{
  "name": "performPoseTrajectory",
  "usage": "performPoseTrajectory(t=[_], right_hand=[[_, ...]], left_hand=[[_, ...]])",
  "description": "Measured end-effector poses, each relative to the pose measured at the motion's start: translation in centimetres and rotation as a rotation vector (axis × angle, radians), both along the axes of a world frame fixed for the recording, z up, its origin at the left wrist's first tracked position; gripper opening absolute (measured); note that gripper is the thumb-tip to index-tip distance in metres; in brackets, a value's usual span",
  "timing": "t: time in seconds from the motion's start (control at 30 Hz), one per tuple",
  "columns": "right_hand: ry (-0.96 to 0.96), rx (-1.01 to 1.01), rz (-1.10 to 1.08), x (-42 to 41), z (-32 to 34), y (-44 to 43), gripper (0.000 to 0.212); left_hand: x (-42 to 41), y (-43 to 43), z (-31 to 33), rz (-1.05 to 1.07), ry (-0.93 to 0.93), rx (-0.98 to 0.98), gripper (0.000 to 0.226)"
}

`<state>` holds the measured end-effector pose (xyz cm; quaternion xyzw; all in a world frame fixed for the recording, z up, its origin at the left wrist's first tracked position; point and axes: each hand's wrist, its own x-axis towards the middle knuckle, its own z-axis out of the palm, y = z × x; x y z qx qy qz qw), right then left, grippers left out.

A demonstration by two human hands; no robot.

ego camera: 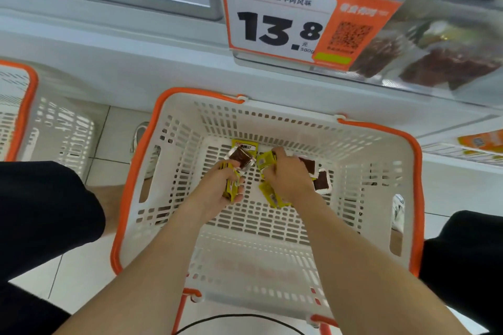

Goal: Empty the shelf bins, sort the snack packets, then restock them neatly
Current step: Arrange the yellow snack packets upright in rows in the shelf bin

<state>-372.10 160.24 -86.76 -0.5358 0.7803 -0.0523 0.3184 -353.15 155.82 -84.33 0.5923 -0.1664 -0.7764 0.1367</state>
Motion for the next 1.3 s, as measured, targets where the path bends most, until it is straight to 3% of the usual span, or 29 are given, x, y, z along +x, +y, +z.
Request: performPoseTrajectory(t=[0.13,0.23,0.3,0.4,0.53,0.7,0.9,1.17,1.3], right_hand=[[-0.509,-0.083,-0.46,-0.2,3.4,0.0,0.032],[-0.705,-0.019,-0.529,0.0,6.0,0.2,0.051],[-0.792,-0.001,-0.488,0.0,8.3,0.4,0.027],[-0.764,-0.014,-0.353,-0.2,11.6,0.5,0.015],[-0.601,-0.116,-0.093,-0.3,15.7,0.1,0.012],[-0.67,-0.198,-0.291,-0.1,19.2,0.7,0.023],[-0.99,-0.072,-0.271,-2.2,23.7,2.7,0.036],[-0.958,0.04,-0.223,-3.4,27.3,3.7,0.035],[-0.686,0.019,-0.286,-3.9,27.6,3.7,0.04]], left_hand=[[-0.7,0.0,1.1,0.055,0.023,-0.072,0.042],[-1.1,-0.1,2.6,0.095,0.065,-0.104,0.042],[-1.0,-0.2,3.8,0.127,0.138,-0.084,0.038],[-1.0,-0.6,6.3,0.115,0.227,-0.045,0.028],[-0.8,-0.6,10.0,-0.154,0.228,-0.11,0.033],[-1.7,0.0,13.5,-0.061,0.371,-0.316,0.037],[-1.6,-0.1,17.1,-0.123,0.228,-0.343,0.036],[-1.1,-1.0,20.7,-0.156,0.124,-0.392,0.032],[0.3,-0.7,21.1,-0.245,-0.027,-0.506,0.026]])
